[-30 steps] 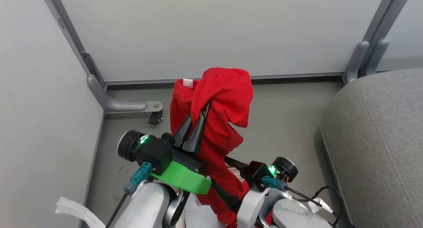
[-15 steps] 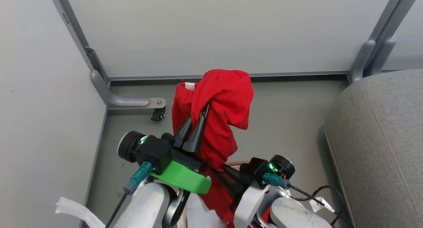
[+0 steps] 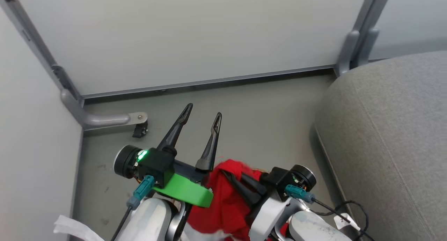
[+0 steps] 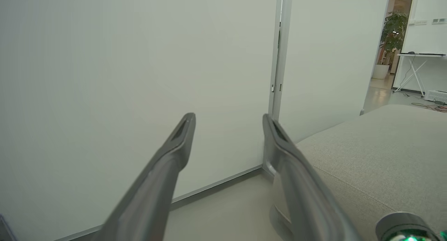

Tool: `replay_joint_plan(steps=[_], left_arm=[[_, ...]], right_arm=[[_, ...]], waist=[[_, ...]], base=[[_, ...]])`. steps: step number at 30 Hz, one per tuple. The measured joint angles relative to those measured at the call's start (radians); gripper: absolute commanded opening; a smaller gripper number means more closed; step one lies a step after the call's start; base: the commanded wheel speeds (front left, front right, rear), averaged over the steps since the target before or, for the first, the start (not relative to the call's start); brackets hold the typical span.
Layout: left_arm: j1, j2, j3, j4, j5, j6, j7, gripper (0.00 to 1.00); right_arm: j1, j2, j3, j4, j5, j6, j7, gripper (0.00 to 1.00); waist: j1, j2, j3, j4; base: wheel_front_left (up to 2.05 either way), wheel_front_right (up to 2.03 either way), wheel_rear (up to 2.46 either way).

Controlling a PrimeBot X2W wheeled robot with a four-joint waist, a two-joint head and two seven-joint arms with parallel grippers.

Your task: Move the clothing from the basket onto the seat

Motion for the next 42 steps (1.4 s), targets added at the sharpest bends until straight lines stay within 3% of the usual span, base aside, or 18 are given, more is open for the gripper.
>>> replay_joint_plan(steps=[16,22,27,32,42], left_arm=[[0.047,-0.001,0.063,0.017,0.042,-0.016,0.0,1.0],[0.042,-0.002,0.049,0.019,0.055,-0.016,0.0,1.0],[0.018,0.025,0.026,0.008,0.059,-0.017,0.0,1.0],[-0.024,0.069,-0.001,-0.01,0.058,-0.017,0.0,1.0],[-0.1,0.16,-0.078,-0.049,0.047,-0.017,0.0,1.0]], right_arm=[[0.045,-0.001,-0.107,-0.062,-0.065,0.0,0.0,0.0],[-0.008,-0.029,-0.214,-0.114,-0.111,0.0,0.0,0.0],[-0.147,-0.093,-0.308,-0.155,-0.144,0.0,0.0,0.0],[-0.326,-0.2,-0.42,-0.169,-0.174,0.0,0.0,0.0],[-0.584,-0.369,-0.617,-0.006,-0.259,0.0,-0.002,0.0]], waist=[[0.0,0.0,0.033,-0.324],[0.0,0.0,0.069,-0.422],[0.0,0.0,0.13,-0.455],[0.0,0.0001,0.213,-0.465],[0.0002,0.0001,0.399,-0.423]], base=[[0.0,0.0,0.0],[0.0,0.0,0.0],[0.0,0.0,0.0],[0.0,0.0,0.0],[0.0,0.0,0.0]])
